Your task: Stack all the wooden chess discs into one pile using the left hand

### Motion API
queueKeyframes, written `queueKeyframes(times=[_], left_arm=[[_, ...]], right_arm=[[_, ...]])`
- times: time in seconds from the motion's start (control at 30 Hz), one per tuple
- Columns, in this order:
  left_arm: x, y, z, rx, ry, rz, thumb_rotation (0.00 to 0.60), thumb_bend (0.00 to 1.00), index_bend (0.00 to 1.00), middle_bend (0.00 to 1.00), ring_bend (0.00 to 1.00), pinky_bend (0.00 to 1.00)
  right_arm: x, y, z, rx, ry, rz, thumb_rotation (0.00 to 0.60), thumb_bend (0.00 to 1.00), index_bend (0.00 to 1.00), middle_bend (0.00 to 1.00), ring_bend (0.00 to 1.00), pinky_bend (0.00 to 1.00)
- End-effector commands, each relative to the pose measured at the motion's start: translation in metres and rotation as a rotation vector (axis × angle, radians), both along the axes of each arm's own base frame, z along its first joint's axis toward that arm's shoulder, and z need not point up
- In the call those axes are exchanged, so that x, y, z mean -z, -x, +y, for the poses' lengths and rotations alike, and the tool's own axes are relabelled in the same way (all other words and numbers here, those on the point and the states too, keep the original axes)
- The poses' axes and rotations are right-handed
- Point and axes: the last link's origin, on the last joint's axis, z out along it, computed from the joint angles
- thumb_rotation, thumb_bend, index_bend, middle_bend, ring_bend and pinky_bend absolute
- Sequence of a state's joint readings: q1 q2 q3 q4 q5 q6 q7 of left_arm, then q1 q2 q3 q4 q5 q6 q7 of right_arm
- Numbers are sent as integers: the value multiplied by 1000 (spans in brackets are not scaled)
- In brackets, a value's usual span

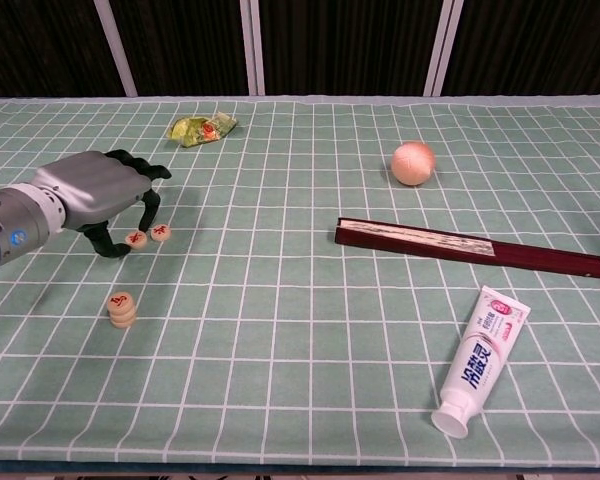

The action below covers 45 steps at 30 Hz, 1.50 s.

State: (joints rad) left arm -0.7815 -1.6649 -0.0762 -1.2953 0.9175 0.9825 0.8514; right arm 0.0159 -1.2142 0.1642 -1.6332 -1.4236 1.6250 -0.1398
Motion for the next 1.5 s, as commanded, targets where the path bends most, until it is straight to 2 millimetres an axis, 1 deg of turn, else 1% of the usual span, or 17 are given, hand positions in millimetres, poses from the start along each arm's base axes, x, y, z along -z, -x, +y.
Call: queueKeyframes(times=[0.03, 0.17, 0.37, 0.5, 0.67, 0.8, 0.9, 1.07, 1.13, 1.33, 1.5], left_arm=[[1, 1, 0, -1, 1, 8, 600, 295, 452, 0, 0, 0], [3, 2, -1, -3, 2, 18, 600, 295, 450, 0, 0, 0], [4, -2, -1, 7, 2, 12, 600, 296, 501, 0, 0, 0], [2, -4, -1, 12, -5, 9, 600, 298, 513, 0, 0, 0], [-4, -6, 0, 14, -17, -9, 600, 299, 518, 0, 0, 0], [-14, -13, -2, 29, -28, -42, 600, 298, 520, 0, 0, 0], [-24, -21, -9, 51, -19, -79, 600, 298, 520, 0, 0, 0], [-43, -29, -29, 35, 38, -145, 600, 305, 519, 0, 0, 0], [-50, -28, -35, 47, 42, -122, 600, 306, 518, 0, 0, 0], [-61, -23, -55, 40, 75, -93, 600, 305, 513, 0, 0, 0], [-62, -19, -66, 42, 102, -61, 600, 305, 506, 0, 0, 0]], right_arm=[[0, 0, 0, 0, 0, -1, 600, 232, 92, 13, 0, 0], [0, 0, 0, 2, -2, -1, 600, 232, 92, 13, 0, 0], [0, 0, 0, 2, 0, -5, 600, 232, 92, 13, 0, 0], [0, 0, 0, 1, -2, -6, 600, 233, 92, 13, 0, 0], [0, 0, 0, 1, -1, -8, 600, 232, 92, 13, 0, 0], [0, 0, 0, 0, -4, -9, 600, 232, 92, 13, 0, 0], [0, 0, 0, 1, -3, -10, 600, 232, 92, 13, 0, 0], [0, 0, 0, 1, -5, -11, 600, 233, 92, 13, 0, 0], [0, 0, 0, 0, -5, -10, 600, 233, 92, 13, 0, 0], [0, -1, 0, 1, -3, -10, 600, 233, 92, 13, 0, 0], [0, 0, 0, 1, -3, -9, 600, 232, 92, 13, 0, 0]])
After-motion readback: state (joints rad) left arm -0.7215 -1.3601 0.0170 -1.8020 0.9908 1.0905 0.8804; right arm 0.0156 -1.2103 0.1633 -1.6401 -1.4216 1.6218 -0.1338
